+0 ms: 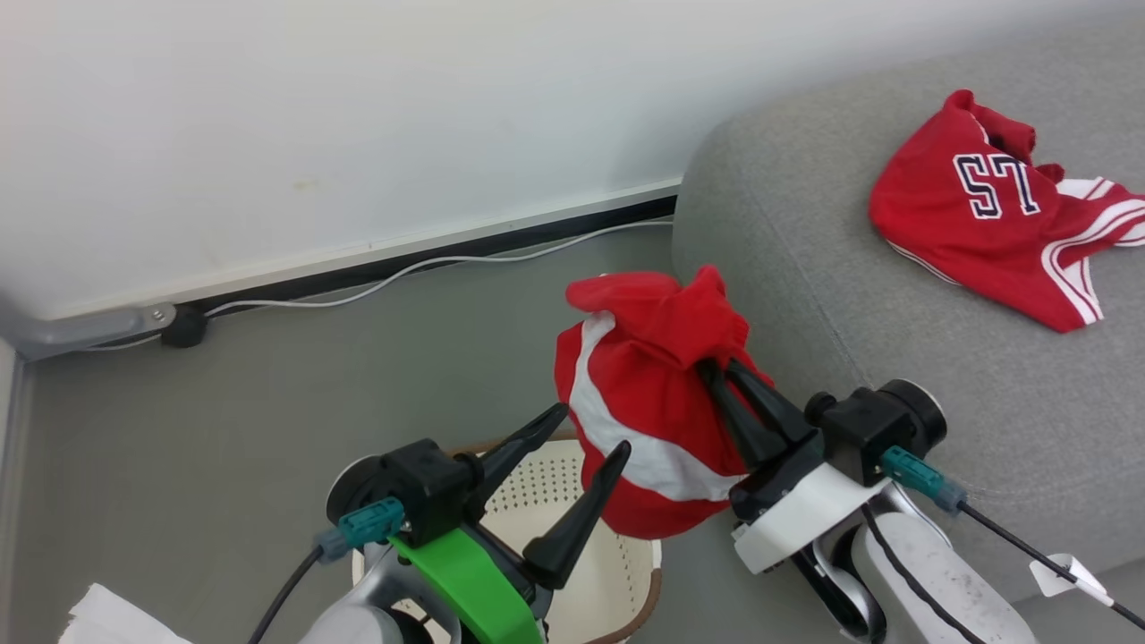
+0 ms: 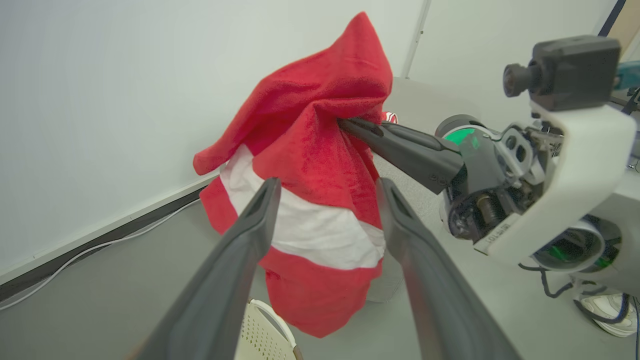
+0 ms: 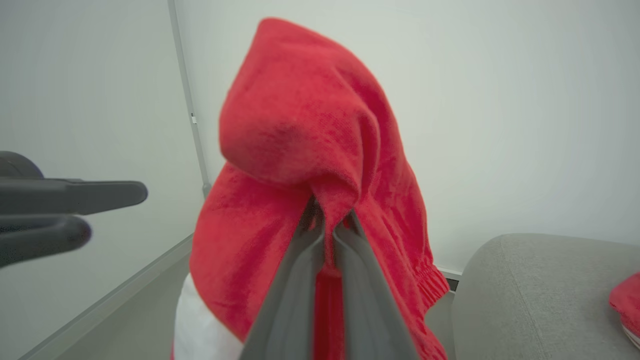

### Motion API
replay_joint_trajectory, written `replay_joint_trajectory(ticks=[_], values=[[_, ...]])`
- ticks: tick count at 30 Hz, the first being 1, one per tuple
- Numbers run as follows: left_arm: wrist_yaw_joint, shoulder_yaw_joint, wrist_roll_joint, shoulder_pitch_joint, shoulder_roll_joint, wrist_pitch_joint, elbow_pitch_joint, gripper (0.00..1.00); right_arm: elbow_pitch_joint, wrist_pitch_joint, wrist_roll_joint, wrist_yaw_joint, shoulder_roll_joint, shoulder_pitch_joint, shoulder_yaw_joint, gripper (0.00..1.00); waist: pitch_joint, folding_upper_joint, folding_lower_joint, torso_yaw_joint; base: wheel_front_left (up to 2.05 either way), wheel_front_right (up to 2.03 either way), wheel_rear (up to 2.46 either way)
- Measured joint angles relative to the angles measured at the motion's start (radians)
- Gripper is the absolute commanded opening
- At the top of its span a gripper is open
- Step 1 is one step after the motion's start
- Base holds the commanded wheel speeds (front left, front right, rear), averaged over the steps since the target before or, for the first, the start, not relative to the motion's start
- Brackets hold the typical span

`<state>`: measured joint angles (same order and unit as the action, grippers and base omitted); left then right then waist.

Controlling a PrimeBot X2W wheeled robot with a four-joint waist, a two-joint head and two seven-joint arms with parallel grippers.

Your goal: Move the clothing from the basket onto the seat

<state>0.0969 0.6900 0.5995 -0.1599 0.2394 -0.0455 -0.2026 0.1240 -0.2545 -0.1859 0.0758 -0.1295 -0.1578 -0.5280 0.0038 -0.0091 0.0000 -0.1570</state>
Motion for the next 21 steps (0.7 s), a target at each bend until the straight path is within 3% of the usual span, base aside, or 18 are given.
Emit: replay_joint_trajectory(ticks=[11, 21], values=[[0.013, 0.044, 0.000, -0.005, -0.008, 0.004, 0.015, 1.00, -0.081, 0.000, 0.000, -0.067, -0.039, 0.085, 0.095, 0.00, 0.025, 0.0000, 0.0000, -0.149, 0.00, 0.00, 0.00], [0.004, 0.012, -0.015, -0.023, -0.003, 0.021, 0.012, 1.00, -0.113, 0.000, -0.011, -0.046, -0.050, 0.084, 0.116, 0.00, 0.062, 0.0000, 0.0000, -0.285, 0.00, 0.00, 0.00]])
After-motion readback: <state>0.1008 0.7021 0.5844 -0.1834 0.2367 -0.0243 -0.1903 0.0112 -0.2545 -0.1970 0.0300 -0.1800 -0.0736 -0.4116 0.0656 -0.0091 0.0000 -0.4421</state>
